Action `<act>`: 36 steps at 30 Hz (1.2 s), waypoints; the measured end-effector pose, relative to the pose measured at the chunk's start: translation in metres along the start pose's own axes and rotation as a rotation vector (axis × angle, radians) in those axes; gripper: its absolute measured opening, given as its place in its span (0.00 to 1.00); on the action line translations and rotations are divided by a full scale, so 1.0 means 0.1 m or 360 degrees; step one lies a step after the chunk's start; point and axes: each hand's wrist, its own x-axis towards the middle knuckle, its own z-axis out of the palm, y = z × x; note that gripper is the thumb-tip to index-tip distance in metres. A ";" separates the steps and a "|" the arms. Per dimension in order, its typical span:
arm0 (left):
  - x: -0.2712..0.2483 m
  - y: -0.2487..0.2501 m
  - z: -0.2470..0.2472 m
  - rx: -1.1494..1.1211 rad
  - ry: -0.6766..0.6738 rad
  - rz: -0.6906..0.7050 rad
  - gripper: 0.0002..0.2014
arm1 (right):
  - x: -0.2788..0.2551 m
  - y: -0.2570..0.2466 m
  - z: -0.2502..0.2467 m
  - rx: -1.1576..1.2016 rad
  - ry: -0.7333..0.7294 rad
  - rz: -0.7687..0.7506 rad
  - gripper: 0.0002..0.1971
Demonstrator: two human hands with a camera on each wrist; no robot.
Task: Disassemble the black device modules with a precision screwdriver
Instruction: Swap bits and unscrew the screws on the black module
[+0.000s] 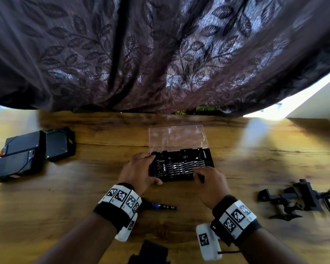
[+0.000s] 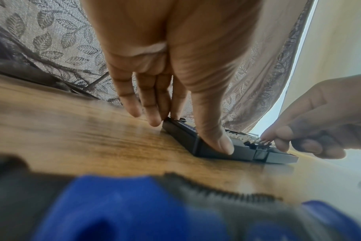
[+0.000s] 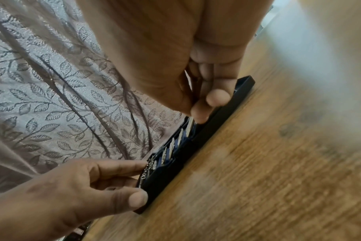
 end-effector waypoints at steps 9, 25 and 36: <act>-0.02 0.01 -0.08 0.0042 -0.0174 0.0017 0.50 | -0.18 0.10 -0.18 0.0212 0.0169 0.0199 0.13; -0.23 0.67 0.01 0.0090 0.0107 0.0165 0.33 | -0.17 0.32 -0.40 0.0275 0.0064 0.0122 0.13; -0.14 0.91 0.19 0.0147 0.0051 0.0095 0.29 | 0.10 0.40 -0.34 0.0154 -0.0054 -0.0029 0.14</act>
